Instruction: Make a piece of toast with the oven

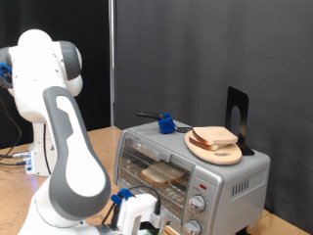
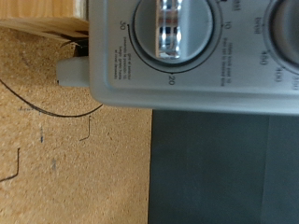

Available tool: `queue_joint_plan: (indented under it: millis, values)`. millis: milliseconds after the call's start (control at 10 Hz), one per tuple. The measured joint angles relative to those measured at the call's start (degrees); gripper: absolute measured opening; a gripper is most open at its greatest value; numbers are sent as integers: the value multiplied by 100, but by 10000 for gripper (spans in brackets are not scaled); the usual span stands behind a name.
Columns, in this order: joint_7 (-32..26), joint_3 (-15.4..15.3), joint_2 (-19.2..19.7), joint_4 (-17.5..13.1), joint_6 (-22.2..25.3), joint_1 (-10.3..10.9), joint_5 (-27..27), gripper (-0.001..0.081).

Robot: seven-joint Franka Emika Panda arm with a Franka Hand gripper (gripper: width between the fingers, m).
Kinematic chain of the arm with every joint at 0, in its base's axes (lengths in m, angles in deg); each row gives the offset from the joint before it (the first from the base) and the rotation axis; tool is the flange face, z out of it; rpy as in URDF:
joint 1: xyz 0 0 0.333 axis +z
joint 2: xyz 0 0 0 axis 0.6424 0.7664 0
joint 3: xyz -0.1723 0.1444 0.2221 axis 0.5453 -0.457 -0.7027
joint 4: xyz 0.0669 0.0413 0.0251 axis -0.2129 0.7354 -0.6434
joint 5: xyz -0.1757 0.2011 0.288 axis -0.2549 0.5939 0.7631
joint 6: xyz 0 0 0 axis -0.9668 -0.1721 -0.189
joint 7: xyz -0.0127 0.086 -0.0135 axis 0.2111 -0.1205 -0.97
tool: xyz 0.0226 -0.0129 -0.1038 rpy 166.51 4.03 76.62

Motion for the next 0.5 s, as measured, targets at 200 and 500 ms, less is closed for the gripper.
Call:
queue_joint_plan:
  millis: [200,500]
  values:
    - [0,-13,49,-12,-1,124,0,808]
    - [-1,-53,94,18,-10,307,1,808]
